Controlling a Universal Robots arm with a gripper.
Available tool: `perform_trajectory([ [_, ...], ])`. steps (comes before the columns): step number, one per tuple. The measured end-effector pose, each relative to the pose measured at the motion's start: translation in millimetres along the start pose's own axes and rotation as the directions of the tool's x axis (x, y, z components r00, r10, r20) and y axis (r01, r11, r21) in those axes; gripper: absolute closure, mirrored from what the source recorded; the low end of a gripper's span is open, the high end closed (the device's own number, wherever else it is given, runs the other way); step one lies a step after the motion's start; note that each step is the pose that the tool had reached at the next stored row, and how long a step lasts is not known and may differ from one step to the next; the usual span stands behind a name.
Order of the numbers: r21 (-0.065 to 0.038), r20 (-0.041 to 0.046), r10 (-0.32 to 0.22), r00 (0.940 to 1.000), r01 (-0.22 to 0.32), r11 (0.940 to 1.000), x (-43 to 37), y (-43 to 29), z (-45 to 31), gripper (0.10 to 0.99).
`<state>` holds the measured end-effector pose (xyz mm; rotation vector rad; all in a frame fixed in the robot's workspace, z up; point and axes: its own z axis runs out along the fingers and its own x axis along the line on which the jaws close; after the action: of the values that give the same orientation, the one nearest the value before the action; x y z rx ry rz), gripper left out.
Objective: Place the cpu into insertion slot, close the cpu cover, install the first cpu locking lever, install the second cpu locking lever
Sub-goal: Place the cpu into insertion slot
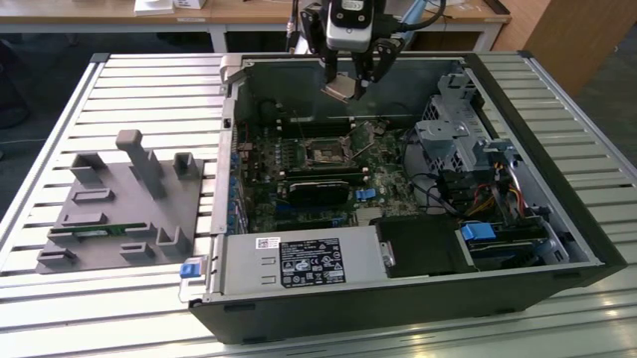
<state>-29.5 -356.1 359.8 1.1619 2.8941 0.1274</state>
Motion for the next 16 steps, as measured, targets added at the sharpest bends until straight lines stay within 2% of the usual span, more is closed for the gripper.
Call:
perform_trajectory([
  [16, 0.0, 0.0001, 0.001, 1.0, -0.001, 1.0, 0.0, -0.4, 4.3, 0.545],
])
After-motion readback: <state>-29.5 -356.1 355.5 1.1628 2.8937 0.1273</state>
